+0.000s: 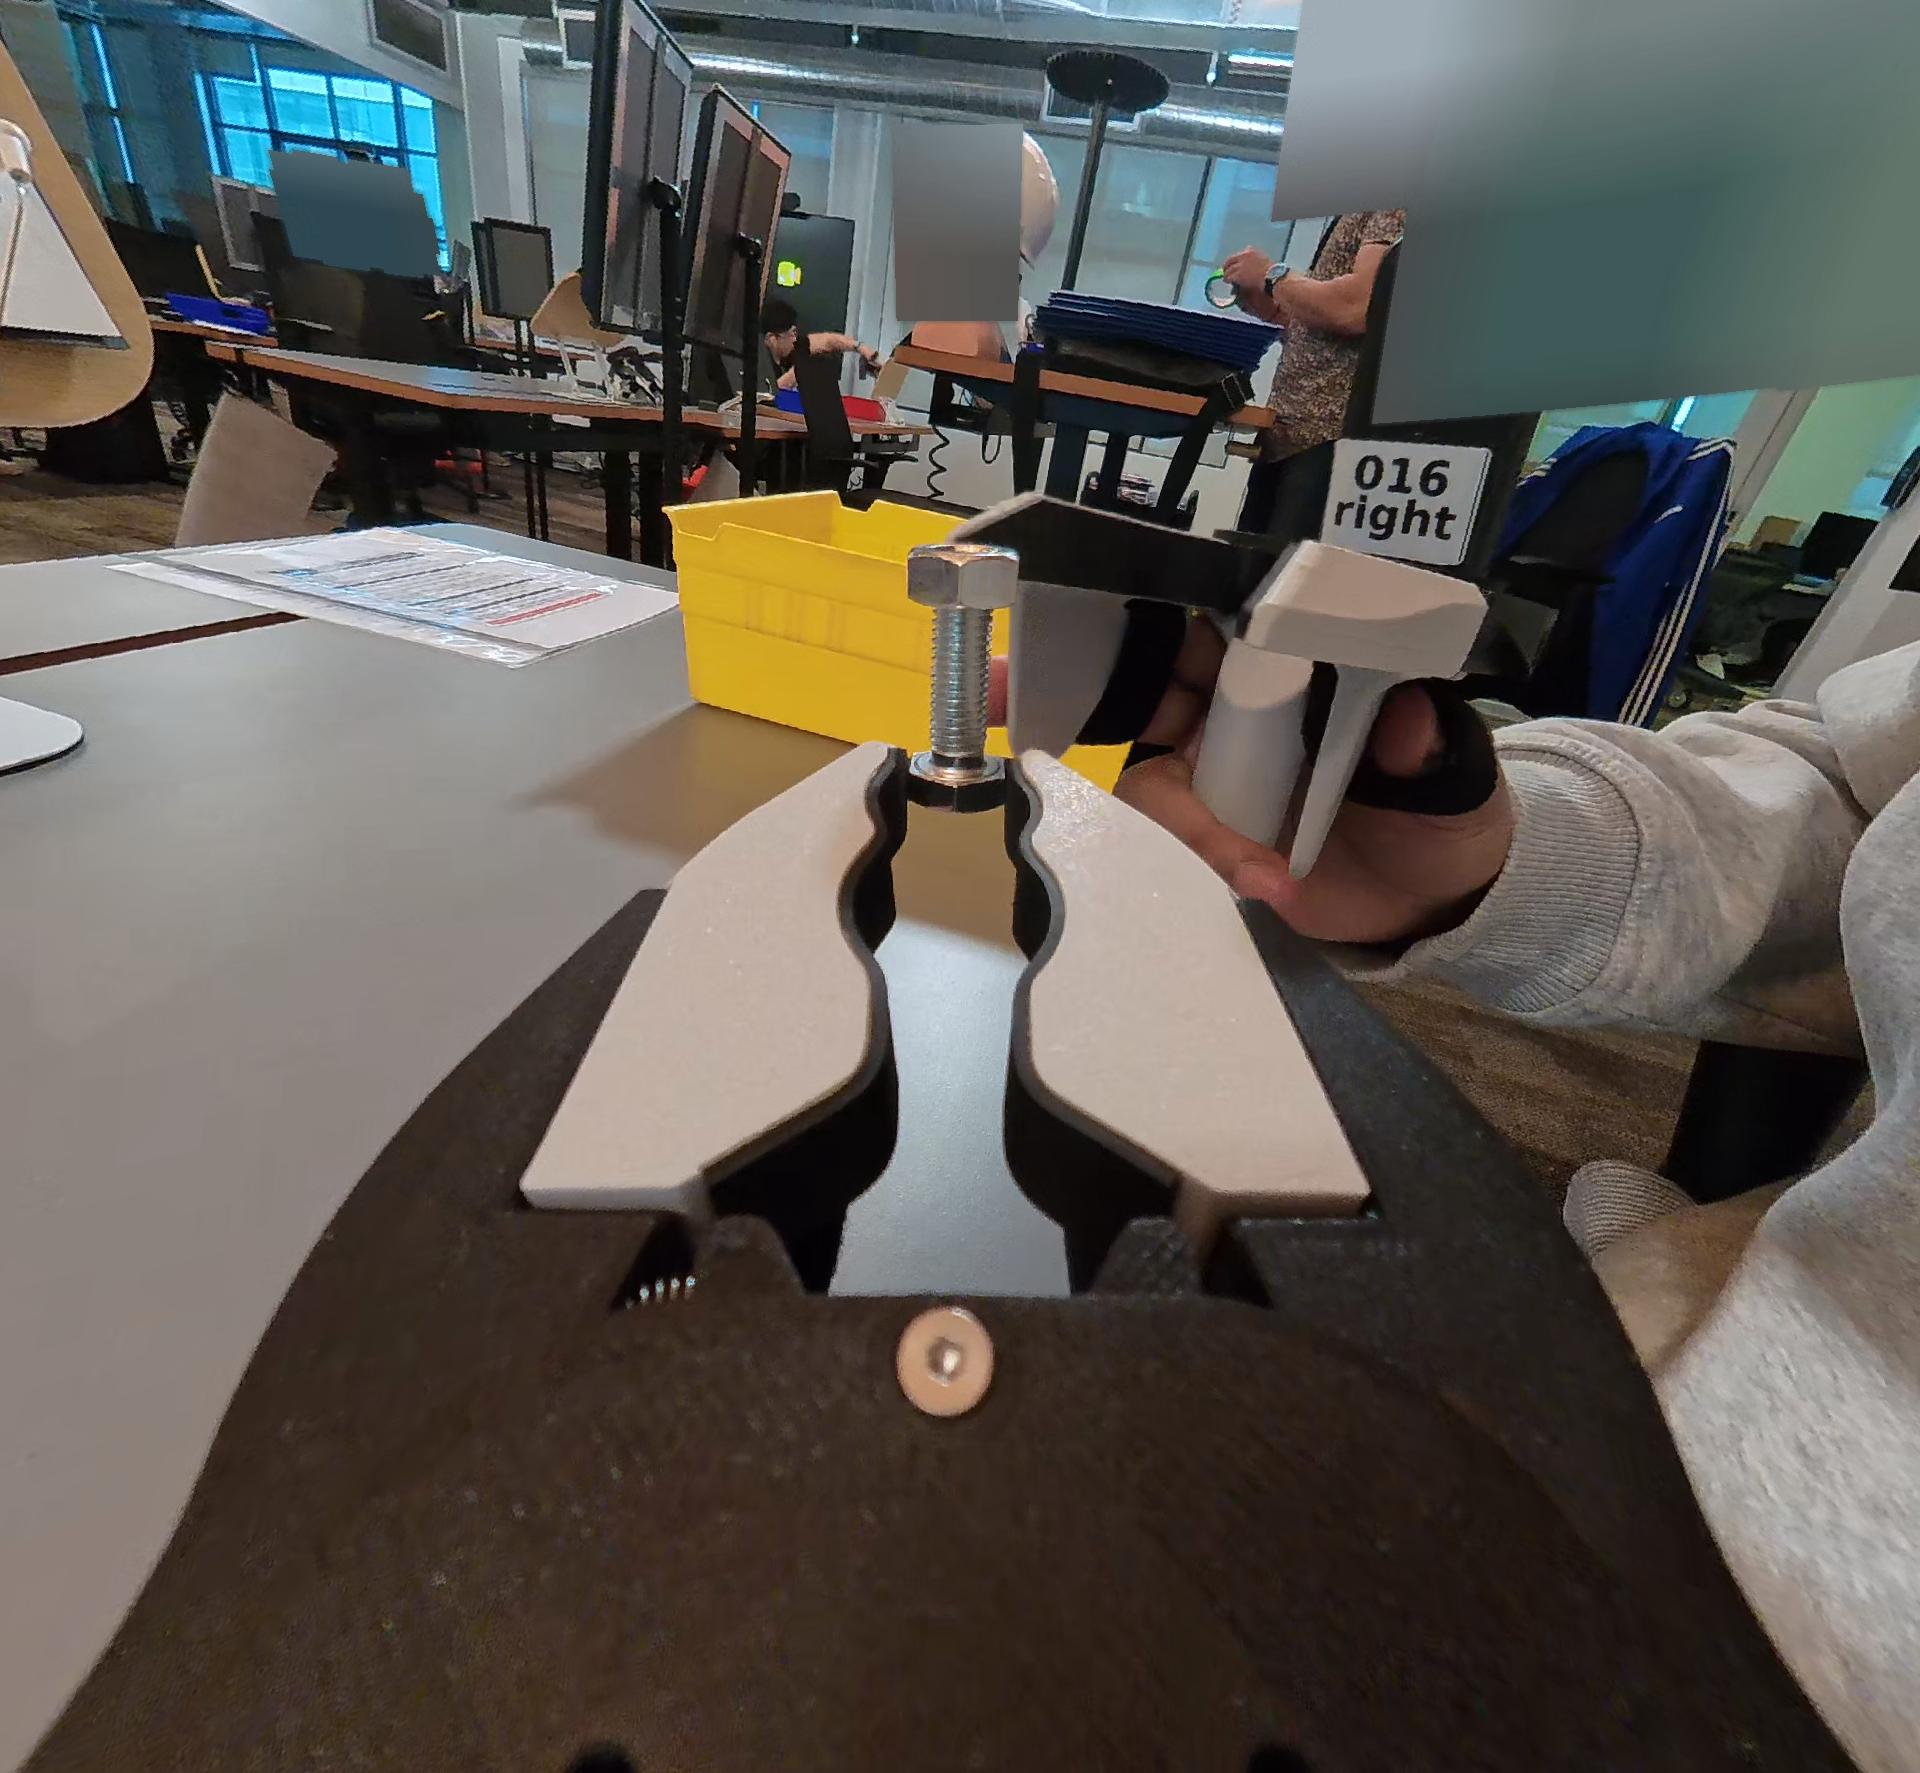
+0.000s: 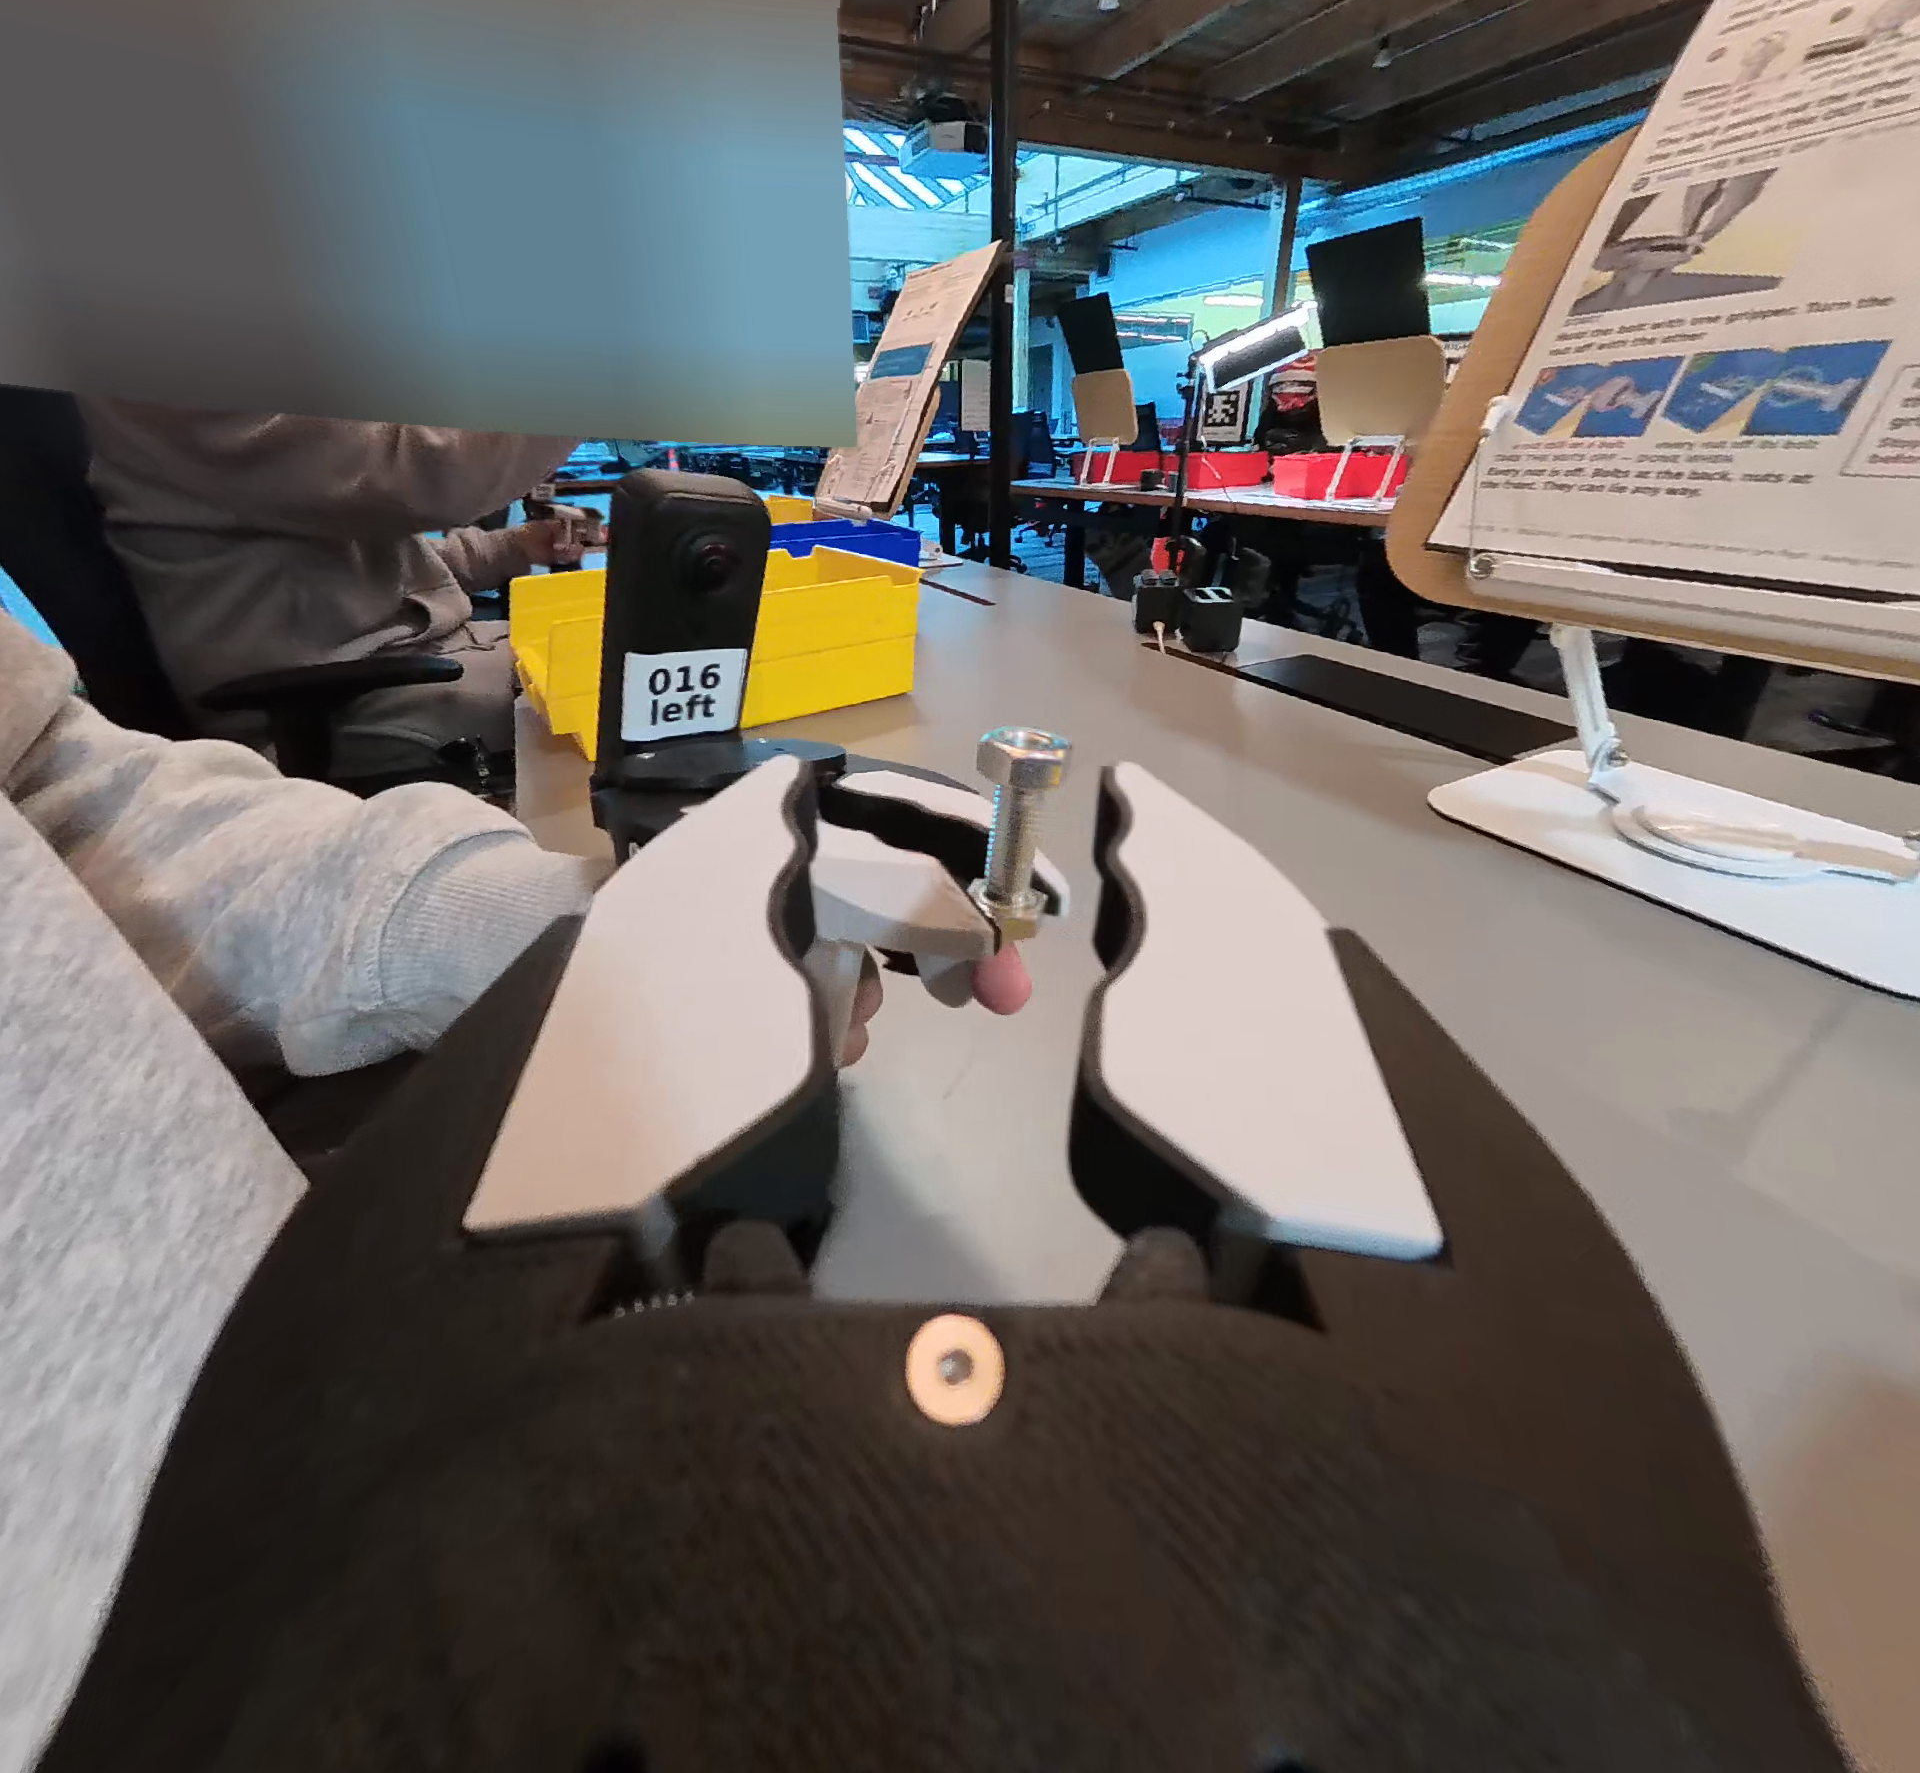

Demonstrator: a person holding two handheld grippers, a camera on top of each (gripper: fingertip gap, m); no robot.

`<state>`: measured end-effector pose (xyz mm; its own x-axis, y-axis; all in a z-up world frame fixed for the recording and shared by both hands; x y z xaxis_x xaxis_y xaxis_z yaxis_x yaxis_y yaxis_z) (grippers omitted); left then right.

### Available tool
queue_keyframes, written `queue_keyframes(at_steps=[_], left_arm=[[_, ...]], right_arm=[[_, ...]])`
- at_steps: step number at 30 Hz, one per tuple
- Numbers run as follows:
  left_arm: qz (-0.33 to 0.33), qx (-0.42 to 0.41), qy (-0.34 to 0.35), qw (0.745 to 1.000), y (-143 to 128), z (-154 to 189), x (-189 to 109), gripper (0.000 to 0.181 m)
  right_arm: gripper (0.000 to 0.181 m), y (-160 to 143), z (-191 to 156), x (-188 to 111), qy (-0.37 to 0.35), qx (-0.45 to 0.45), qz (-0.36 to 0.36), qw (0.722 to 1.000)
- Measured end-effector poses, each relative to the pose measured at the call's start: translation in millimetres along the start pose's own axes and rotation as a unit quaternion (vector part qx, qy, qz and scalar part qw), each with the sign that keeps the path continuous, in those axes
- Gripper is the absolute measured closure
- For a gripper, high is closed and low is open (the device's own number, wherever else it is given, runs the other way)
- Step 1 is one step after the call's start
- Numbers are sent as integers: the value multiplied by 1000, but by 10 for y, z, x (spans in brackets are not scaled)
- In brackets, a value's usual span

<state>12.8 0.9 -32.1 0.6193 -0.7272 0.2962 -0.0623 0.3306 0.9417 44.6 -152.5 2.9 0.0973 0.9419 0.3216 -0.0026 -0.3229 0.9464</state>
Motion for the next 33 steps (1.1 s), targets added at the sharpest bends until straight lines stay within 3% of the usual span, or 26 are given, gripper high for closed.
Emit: queue_keyframes(at_steps=[5, 9, 11, 19, 23, 26, 33], left_arm=[[0, -1, 0, 1000, 0, 1, 0, 163], [0, -2, 0, 1000, 1, -3, -3, 163], [0, -1, 0, 1000, 1, -1, -2, 162], [0, -2, 0, 1000, 0, 0, -1, 163], [0, -3, 0, 1000, 1, -4, -2, 163], [0, -2, 0, 1000, 3, -3, -1, 163], [-1, -2, -1, 1000, 2, -1, 1, 163]], right_arm=[[123, -32, -53, 35, 22, 7, -10, 1000], [147, 13, -102, 17, 46, 3, -11, 999], [148, 22, -85, 9, 37, 2, -7, 999], [124, -8, -43, 28, 19, 13, -2, 1000], [146, -2, -112, 32, 53, 8, -16, 998], [148, 7, -101, 24, 42, -3, -15, 999], [124, 3, -11, 17, 10, 24, 7, 1000]])
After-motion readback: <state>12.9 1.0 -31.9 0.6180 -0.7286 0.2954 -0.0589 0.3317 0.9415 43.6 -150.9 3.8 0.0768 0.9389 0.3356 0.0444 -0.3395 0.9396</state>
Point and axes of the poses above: each gripper's, where its closed fingertips meet, x out along the fingers, y out of its top, z = x × y across the jaws, the point moved 9 cm from there along -x, back along the fingers, and after that the axes turned 11 degrees about z, right-handed, at the moved point
